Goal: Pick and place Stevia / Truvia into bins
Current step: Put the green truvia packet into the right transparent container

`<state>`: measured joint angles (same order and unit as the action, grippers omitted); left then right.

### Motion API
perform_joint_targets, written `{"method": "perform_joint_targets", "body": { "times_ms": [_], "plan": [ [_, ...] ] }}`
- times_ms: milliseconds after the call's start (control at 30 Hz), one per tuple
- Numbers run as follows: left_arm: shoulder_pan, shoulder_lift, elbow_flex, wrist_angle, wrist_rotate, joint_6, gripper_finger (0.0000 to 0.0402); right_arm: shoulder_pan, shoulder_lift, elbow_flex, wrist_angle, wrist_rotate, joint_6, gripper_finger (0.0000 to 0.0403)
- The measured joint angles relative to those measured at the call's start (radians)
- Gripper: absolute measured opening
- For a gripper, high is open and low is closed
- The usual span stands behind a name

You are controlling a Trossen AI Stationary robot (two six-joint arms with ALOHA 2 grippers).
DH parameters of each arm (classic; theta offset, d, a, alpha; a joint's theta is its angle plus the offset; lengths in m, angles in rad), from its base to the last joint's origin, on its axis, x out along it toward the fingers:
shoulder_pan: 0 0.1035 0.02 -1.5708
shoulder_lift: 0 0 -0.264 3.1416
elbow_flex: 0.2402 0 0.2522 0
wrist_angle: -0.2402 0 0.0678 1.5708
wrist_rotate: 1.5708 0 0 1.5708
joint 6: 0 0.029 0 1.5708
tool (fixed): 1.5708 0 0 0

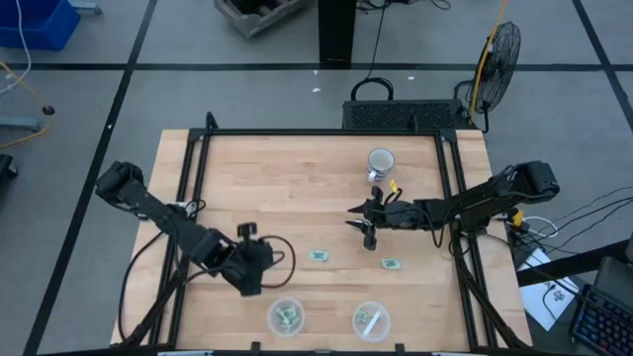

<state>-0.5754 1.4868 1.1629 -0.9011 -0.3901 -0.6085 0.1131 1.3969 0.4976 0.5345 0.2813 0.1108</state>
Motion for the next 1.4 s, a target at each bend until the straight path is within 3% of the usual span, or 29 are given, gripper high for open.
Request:
{"method": "perform_joint_targets", "body": {
  "times_ms": [300,567,767,1200,1400],
  "plan": [
    [0.058,0.018,-0.002,-0.018,-0.03,0.017,0.0145,0.0,0.001,0.0,-0.215,0.001,0.063,0.0155],
    [0.125,0.017,-0.001,-0.011,-0.032,0.119,0.0145,0.036,0.064,0.0,-0.243,0.008,0.085,0.0156],
    [0.173,0.017,-0.001,-0.007,-0.03,0.159,0.0145,0.048,0.158,0.0,-0.211,0.19,0.084,0.0166],
    [0.22,0.017,-0.001,-0.006,-0.03,0.169,0.0145,0.045,0.298,0.003,-0.133,0.143,0.196,0.0208],
    [0.223,0.017,-0.001,-0.005,-0.031,0.169,0.0145,0.045,0.359,0.002,-0.133,0.114,0.227,0.02]
  ]
}}
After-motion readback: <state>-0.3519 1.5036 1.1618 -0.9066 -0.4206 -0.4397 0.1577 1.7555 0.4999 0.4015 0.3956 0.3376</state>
